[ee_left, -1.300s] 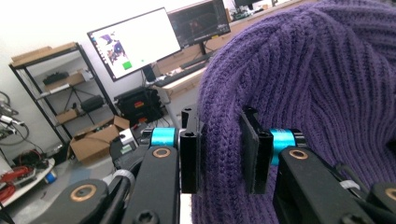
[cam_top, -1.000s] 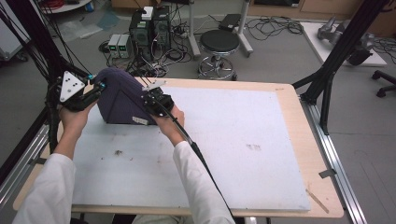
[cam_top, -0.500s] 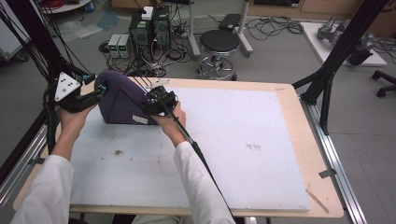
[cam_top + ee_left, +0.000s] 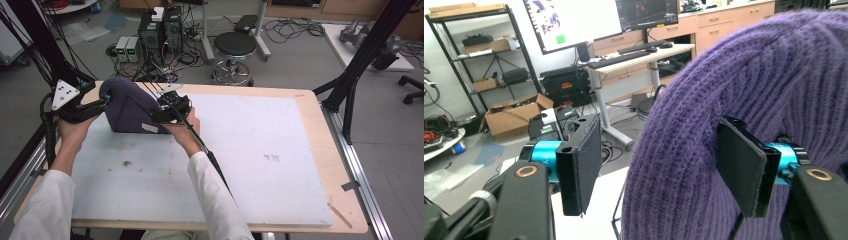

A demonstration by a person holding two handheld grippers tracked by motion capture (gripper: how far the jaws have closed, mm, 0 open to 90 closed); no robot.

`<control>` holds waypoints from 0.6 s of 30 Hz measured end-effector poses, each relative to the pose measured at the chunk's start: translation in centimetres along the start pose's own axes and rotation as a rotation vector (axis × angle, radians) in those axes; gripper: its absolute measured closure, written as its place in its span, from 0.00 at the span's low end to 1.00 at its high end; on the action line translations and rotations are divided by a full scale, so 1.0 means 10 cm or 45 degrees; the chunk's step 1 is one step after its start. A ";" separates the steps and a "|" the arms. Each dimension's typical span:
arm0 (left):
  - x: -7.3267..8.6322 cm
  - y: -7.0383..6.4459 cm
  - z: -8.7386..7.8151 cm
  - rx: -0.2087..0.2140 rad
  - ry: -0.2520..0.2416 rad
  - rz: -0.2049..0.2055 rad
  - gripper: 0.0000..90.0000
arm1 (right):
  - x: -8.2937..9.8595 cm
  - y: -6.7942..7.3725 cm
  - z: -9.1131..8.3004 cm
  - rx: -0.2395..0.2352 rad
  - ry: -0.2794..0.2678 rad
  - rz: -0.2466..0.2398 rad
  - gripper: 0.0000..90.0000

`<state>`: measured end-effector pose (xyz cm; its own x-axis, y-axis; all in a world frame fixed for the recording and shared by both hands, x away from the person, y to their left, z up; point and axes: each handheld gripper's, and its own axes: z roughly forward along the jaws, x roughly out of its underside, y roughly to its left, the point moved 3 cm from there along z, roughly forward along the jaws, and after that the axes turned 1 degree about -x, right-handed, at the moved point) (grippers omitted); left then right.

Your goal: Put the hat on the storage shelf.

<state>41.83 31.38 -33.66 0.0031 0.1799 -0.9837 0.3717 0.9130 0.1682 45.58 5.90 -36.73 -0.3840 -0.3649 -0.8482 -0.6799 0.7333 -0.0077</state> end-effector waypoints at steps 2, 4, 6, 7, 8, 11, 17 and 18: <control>-0.01 -0.02 -0.03 0.012 -0.004 -0.003 0.41 | -0.01 0.01 -0.03 -0.017 -0.006 -0.011 0.22; -0.03 -0.04 -0.08 0.016 -0.010 0.011 0.41 | -0.02 0.01 -0.05 -0.039 -0.008 -0.009 0.21; -0.06 -0.06 -0.11 0.023 -0.015 0.015 0.42 | -0.03 0.00 -0.08 -0.048 -0.018 -0.005 0.20; -0.07 -0.07 -0.13 0.026 -0.018 0.014 0.42 | -0.05 -0.02 -0.14 -0.054 -0.030 -0.001 0.20; -0.08 -0.08 -0.14 0.027 -0.022 0.014 0.42 | -0.06 -0.03 -0.16 -0.057 -0.036 -0.007 0.20; -0.13 -0.11 -0.19 0.024 -0.039 0.025 0.42 | -0.10 -0.05 -0.27 -0.076 -0.071 0.002 0.20; -0.20 -0.21 -0.23 0.022 -0.046 0.054 0.41 | -0.16 -0.16 -0.53 -0.054 -0.140 0.000 0.19; -0.20 -0.23 -0.23 0.026 -0.036 0.058 0.41 | -0.15 -0.19 -0.56 -0.030 -0.150 -0.004 0.17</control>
<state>38.81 29.77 -31.97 0.0468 0.2106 -0.9765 0.3892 0.8964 0.2120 43.96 1.86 -32.43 -0.3063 -0.2963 -0.9046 -0.6963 0.7177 0.0007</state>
